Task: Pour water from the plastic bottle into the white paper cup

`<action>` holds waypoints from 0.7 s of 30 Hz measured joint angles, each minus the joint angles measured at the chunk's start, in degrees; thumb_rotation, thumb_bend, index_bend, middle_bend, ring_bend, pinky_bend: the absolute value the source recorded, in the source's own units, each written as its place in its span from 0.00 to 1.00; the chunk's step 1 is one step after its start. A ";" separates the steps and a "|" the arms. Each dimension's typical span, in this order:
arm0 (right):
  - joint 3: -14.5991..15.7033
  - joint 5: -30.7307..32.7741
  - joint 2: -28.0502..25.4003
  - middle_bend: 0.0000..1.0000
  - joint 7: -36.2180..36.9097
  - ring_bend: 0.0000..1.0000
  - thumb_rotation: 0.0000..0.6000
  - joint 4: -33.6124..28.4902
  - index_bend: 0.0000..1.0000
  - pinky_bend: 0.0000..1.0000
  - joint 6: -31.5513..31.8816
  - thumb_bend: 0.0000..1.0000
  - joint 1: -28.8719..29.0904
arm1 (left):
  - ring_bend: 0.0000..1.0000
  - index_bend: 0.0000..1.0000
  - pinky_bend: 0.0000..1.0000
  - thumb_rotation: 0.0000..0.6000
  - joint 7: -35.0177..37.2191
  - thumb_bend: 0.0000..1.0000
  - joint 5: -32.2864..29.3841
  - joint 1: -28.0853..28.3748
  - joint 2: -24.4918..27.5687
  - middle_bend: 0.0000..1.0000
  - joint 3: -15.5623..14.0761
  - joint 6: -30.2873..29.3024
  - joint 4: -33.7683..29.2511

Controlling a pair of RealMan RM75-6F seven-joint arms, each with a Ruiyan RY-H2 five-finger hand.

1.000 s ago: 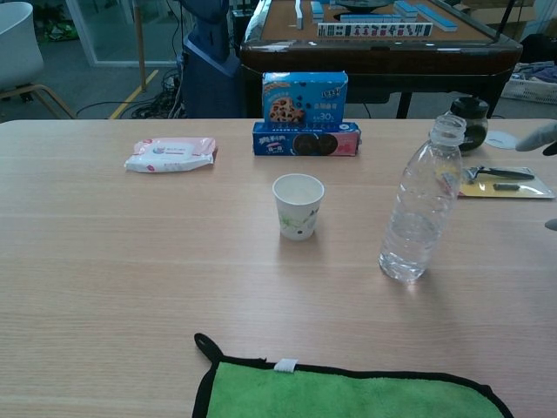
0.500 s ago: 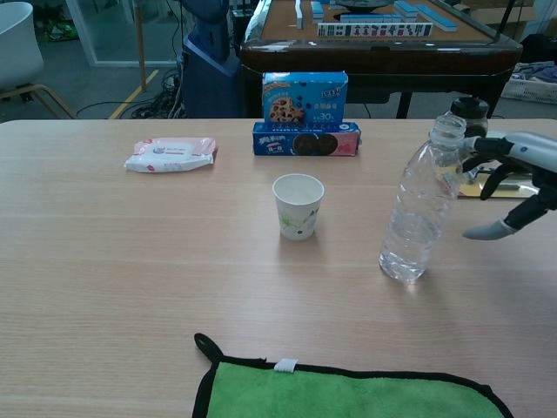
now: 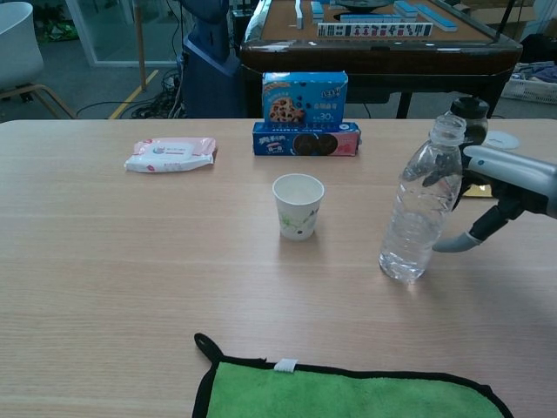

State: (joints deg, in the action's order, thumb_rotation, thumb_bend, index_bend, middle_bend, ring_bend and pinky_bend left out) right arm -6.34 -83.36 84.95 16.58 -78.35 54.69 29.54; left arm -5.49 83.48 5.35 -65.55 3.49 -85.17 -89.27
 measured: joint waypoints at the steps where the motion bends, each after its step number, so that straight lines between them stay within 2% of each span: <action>1: 0.06 -0.04 0.20 0.17 0.07 0.16 1.00 0.26 0.21 0.37 -0.18 0.00 0.23 | 0.45 0.46 0.66 1.00 0.00 0.04 -0.09 0.00 0.00 0.49 0.02 0.03 0.05; 15: 1.23 -2.52 3.70 0.22 4.53 0.16 1.00 5.26 0.21 0.37 -0.10 0.00 2.86 | 0.45 0.48 0.66 1.00 0.15 0.04 -1.01 -0.24 0.20 0.50 0.50 -0.20 0.42; 21: 2.17 -3.68 4.65 0.26 6.87 0.19 1.00 6.92 0.25 0.37 0.71 0.00 3.31 | 0.45 0.48 0.66 1.00 0.07 0.04 -0.99 -0.26 0.18 0.50 0.49 -0.23 0.45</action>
State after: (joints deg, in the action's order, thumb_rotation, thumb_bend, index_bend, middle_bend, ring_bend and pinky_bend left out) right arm -4.17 -87.04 89.61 23.44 -71.43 55.40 32.85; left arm -5.42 82.49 5.09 -65.38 3.99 -85.40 -88.83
